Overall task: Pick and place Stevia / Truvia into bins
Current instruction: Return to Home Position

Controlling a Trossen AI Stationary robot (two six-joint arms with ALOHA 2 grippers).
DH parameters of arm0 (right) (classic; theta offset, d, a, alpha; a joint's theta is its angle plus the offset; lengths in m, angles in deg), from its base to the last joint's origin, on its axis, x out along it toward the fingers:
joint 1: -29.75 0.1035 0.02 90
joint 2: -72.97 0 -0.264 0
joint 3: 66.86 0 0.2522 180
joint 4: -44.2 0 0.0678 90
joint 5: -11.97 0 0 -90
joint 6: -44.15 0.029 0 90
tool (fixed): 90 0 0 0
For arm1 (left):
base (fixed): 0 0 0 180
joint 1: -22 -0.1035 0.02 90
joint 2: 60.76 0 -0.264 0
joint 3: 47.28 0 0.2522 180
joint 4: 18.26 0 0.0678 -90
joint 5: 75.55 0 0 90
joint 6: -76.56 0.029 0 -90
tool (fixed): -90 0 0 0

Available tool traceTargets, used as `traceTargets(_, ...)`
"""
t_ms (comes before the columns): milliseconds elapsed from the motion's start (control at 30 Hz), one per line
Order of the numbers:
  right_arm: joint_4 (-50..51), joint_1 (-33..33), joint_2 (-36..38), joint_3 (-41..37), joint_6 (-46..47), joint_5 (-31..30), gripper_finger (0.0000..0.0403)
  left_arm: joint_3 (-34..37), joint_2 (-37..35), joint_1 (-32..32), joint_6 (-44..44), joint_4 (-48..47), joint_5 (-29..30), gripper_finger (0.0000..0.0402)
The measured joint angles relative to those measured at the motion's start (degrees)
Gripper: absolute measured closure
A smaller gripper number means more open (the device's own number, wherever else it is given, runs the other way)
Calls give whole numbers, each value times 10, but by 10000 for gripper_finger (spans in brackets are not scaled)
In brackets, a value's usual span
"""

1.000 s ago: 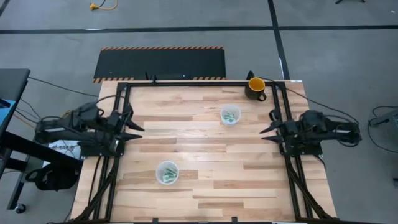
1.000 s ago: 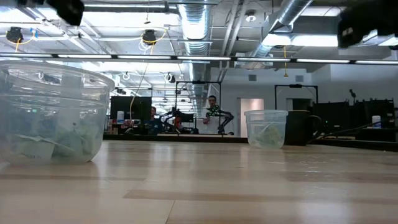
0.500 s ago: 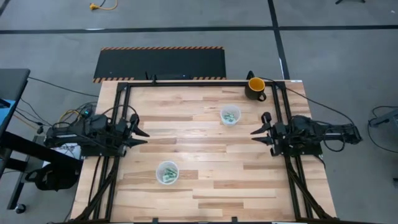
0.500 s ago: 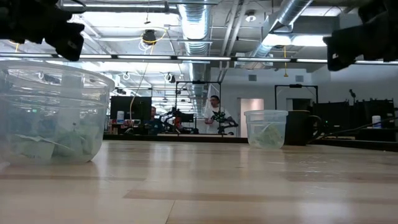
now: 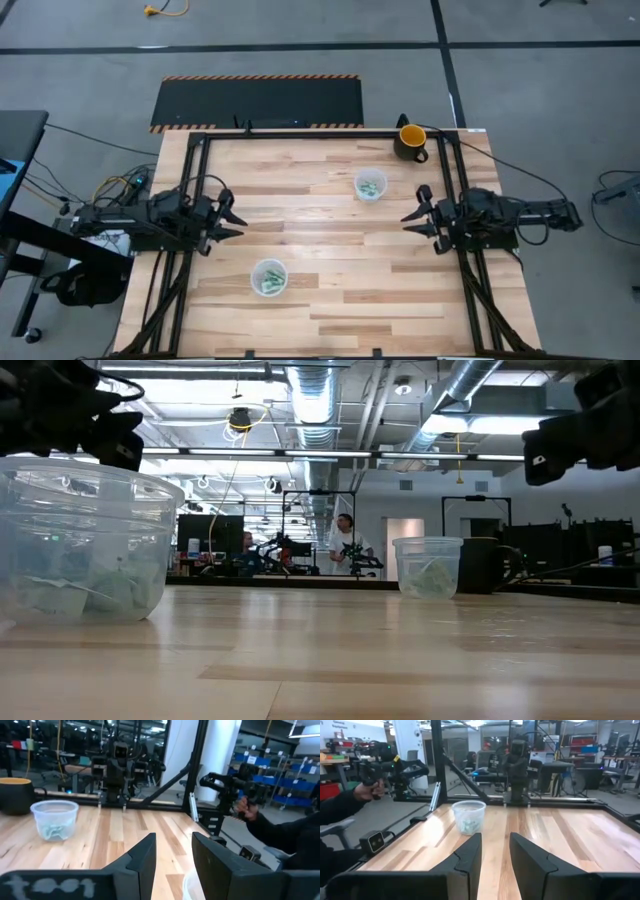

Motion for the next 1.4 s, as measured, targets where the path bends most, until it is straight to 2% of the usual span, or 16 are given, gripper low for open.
traceTargets(300,1,0,-15,0,-1,-5,310,0,2,1,3,0,-11,287)
traceTargets(600,1,0,-15,0,-1,-6,310,0,2,1,3,-2,7,287)
traceTargets(1400,1,0,-15,0,-1,-6,310,1,2,1,12,-3,9,287)
